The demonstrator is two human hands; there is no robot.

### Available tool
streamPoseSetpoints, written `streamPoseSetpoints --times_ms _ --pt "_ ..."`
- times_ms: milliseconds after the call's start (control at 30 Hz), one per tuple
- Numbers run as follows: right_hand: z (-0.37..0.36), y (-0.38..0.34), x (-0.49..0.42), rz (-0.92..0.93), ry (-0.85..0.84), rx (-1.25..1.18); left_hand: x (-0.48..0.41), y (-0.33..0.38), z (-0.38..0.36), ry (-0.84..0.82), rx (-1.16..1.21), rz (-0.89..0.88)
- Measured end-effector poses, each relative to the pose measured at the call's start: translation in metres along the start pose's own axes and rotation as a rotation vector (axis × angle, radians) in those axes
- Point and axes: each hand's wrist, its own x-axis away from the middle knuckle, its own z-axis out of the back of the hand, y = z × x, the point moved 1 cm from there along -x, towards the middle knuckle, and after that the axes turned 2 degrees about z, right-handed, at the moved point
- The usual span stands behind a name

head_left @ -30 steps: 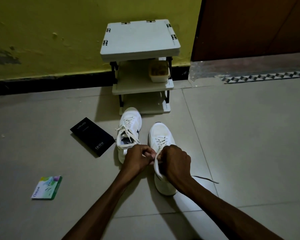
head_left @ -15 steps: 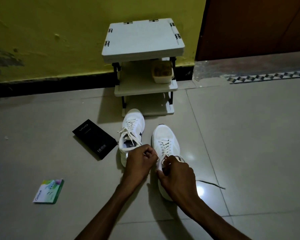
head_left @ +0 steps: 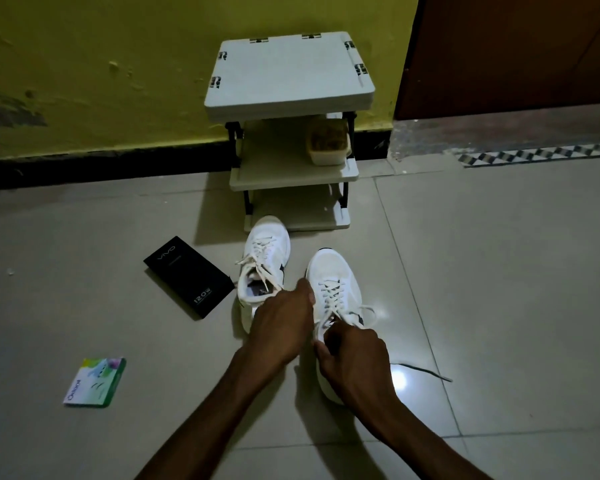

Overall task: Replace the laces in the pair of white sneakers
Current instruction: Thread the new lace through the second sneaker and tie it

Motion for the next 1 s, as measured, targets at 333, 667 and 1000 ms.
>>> streamPoseSetpoints --times_ms 333,667,1000 --pt "-0.001 0.001 -0.004 -0.005 -0.036 0.010 0.005 0.005 0.081 -0.029 0.823 -0.090" --pt "0.026 0.009 -0.009 -0.084 0.162 -0.185 0.009 0.018 0.068 0.277 0.469 0.082" --pt "0.049 0.032 -0.019 -0.244 -0.233 0.015 0.015 0.002 0.057 0.347 -0.030 -0.084"
